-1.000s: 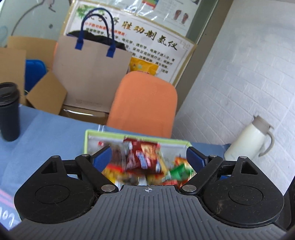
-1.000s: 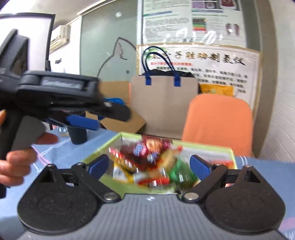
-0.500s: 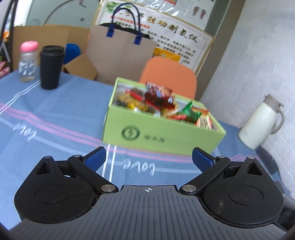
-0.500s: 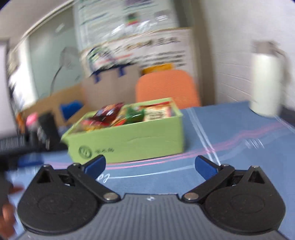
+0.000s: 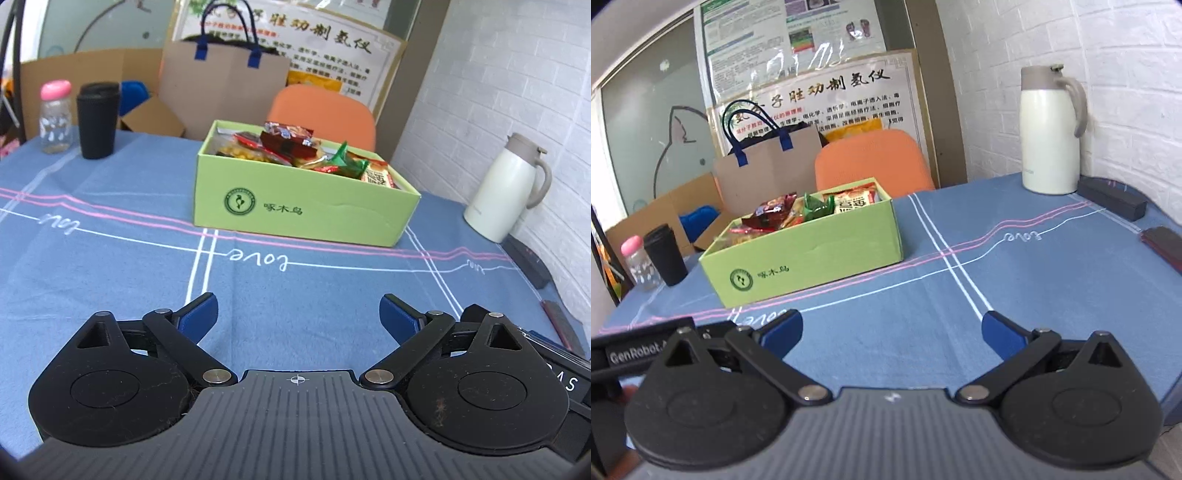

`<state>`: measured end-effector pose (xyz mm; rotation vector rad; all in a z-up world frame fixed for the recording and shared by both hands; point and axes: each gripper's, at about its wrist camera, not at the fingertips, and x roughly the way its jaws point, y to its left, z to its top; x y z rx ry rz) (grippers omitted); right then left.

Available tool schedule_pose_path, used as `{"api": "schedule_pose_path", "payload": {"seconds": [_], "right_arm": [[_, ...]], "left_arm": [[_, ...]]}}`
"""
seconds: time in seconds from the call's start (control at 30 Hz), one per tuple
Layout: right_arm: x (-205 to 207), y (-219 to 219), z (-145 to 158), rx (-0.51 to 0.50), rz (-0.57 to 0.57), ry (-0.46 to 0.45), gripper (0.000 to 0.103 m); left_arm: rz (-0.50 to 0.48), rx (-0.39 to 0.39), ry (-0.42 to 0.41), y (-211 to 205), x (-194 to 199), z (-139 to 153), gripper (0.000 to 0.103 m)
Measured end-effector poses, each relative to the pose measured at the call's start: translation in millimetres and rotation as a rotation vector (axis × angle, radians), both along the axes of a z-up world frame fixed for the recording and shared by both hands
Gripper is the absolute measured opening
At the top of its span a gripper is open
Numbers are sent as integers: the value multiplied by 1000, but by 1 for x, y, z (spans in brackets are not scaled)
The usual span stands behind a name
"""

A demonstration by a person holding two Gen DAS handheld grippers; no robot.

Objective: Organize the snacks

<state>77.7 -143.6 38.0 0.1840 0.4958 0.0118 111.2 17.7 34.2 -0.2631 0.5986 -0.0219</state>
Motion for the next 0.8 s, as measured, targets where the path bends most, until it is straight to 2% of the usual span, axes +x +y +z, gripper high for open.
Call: {"api": "schedule_pose_path", "payload": {"seconds": [0.17, 0.33, 0.47, 0.57, 0.67, 0.8], "right_arm": [[-25, -5, -10, -45, -30, 17, 102], [-44, -11, -20, -59, -61, 42, 103], [-57, -12, -17, -68, -44, 26, 103], [-63, -8, -14, -95, -34, 11, 103], [-67, -4, -13, -114, -33, -1, 102], [-67, -4, -13, -125, -37, -2, 102]], "left_arm": [[18, 21, -13, -3, -23, 0, 85], [39, 78, -17, -8, -39, -1, 81], [36, 120, -41, -15, -55, 3, 79], [17, 108, -37, -16, -61, 2, 77], [7, 107, -44, -17, -65, 2, 76], [34, 152, -63, -19, -64, 2, 79]]}}
